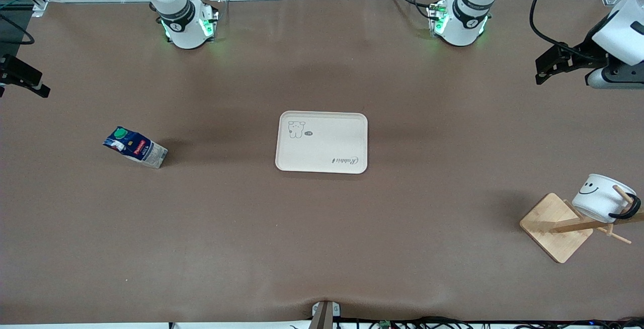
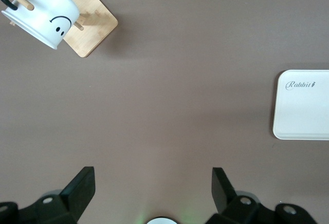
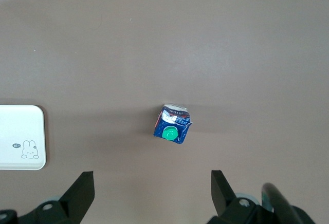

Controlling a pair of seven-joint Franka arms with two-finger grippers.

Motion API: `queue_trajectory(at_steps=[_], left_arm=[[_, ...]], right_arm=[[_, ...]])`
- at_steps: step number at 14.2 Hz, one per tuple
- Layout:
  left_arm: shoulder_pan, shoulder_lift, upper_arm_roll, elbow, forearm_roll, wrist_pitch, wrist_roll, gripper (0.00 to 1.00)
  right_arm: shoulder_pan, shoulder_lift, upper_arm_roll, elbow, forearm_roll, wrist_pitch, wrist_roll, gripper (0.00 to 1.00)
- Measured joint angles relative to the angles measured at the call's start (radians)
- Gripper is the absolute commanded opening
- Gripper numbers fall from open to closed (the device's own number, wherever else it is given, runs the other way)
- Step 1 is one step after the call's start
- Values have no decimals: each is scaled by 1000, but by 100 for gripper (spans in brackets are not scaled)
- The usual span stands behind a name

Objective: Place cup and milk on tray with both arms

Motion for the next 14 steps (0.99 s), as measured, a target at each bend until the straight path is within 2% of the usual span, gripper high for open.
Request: queue_trajectory(at_steps=[10, 14], left_arm=[[15, 7, 5, 12, 1, -2, -2, 100], [75, 16, 6, 15, 2, -2, -2, 100]], right_arm=[[0, 0, 0, 0, 0, 0, 0, 100], [0, 0, 0, 0, 0, 0, 0, 100]])
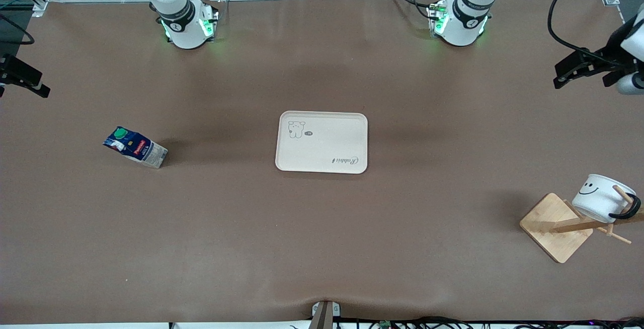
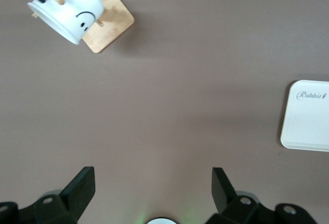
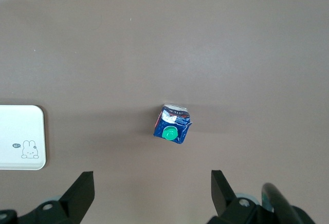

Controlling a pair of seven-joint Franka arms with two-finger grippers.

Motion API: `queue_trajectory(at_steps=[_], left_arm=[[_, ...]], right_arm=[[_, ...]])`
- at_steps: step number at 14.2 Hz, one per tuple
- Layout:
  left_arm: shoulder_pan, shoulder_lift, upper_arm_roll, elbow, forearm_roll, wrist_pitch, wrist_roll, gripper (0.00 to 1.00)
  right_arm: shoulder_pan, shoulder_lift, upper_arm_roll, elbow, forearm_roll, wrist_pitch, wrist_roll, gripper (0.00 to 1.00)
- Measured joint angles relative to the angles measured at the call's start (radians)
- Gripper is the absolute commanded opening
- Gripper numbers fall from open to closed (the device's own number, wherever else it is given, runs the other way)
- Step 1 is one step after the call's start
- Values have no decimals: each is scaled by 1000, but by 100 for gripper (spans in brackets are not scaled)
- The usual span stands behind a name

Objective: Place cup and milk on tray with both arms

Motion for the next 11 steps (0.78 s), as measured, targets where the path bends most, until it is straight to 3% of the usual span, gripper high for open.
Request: queue_trajectory(at_steps=[5, 8, 11], left_arm=[[110, -5, -1, -51, -2, 112, 5, 100], [153, -25, -1, -151, -20, 253, 9, 100], [199, -43, -1, -285, -112, 442, 24, 100]], right_arm=[[0, 1, 0, 0, 0, -10, 0, 100], [0, 3, -1, 0, 0, -10, 0, 100], [-1, 9, -1, 0, 0, -10, 0, 100]])
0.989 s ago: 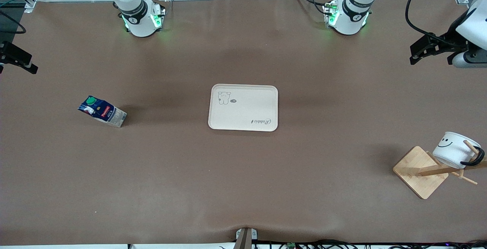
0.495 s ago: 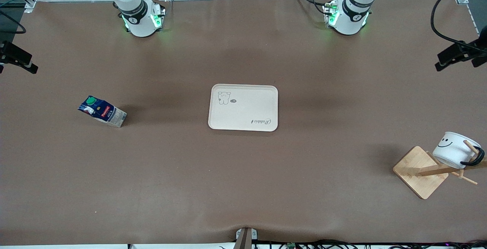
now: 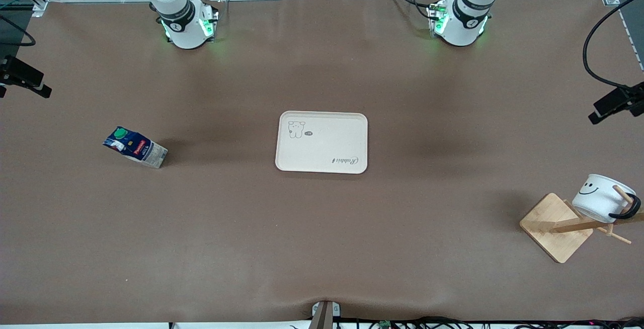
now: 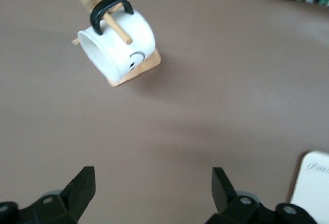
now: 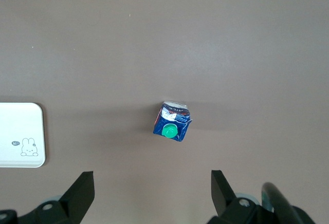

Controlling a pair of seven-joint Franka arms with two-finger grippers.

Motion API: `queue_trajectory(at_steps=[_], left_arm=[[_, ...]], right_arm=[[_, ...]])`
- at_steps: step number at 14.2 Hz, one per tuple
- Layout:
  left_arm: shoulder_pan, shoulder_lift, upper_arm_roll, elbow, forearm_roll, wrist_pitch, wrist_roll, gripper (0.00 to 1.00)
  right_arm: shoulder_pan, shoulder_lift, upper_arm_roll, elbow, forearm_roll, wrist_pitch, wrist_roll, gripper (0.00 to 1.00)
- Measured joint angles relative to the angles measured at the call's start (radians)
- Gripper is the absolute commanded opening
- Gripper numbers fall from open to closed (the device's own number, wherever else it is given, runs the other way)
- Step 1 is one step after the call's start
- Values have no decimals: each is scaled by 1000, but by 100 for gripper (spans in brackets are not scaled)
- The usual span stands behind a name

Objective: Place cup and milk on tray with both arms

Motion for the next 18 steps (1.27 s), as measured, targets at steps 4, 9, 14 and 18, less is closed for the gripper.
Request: queue_trajectory(at_steps=[4, 9, 14, 18], left_arm=[[24, -3, 0, -162, -23, 249, 84, 100], [64, 43, 0, -231, -28, 462, 212, 98], [96, 143, -2, -236, -152, 626, 322, 84], [83, 183, -13, -235, -194, 700, 328, 74]], right_arm=[[0, 5, 0, 0, 0, 6, 0, 100], [0, 41, 0, 0, 0, 20, 0, 100], [0, 50, 1, 1, 0, 27, 0, 100], [1, 86, 5, 1, 0, 53, 0, 100]])
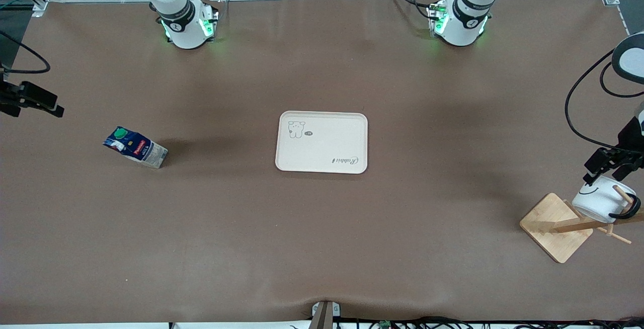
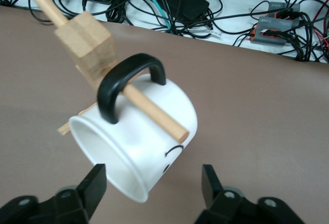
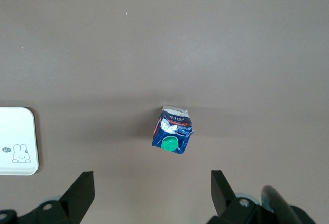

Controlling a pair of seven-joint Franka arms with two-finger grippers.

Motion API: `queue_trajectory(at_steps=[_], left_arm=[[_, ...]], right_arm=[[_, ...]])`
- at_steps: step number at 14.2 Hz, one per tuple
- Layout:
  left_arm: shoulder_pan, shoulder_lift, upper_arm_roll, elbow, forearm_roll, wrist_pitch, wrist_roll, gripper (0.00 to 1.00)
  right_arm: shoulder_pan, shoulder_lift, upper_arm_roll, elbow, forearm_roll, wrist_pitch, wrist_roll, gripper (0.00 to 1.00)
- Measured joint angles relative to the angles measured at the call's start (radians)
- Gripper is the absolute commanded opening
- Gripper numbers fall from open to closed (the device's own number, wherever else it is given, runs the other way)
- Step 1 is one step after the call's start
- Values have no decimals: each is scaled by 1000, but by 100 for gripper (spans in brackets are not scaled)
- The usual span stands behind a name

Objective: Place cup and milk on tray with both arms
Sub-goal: 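Grasp the mug rim with the left gripper while the right gripper reaches the milk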

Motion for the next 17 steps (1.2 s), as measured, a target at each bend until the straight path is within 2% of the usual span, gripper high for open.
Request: queue_trajectory(at_steps=[4, 8, 15, 17], left_arm=[[-2, 22, -4, 10, 0, 32, 0, 44], [-2, 32, -16, 20, -2, 33, 0, 0], [-3, 28, -54, 38, -9, 28, 0, 0], [1, 18, -67, 52, -9, -23, -5, 0]], right_arm=[[1, 27, 1, 0, 0, 4, 0, 100], [1, 82, 2, -3, 1, 3, 0, 100], [-17, 155, -3, -2, 3, -42, 1, 100], [-38, 173, -4, -3, 3, -49, 1, 100]])
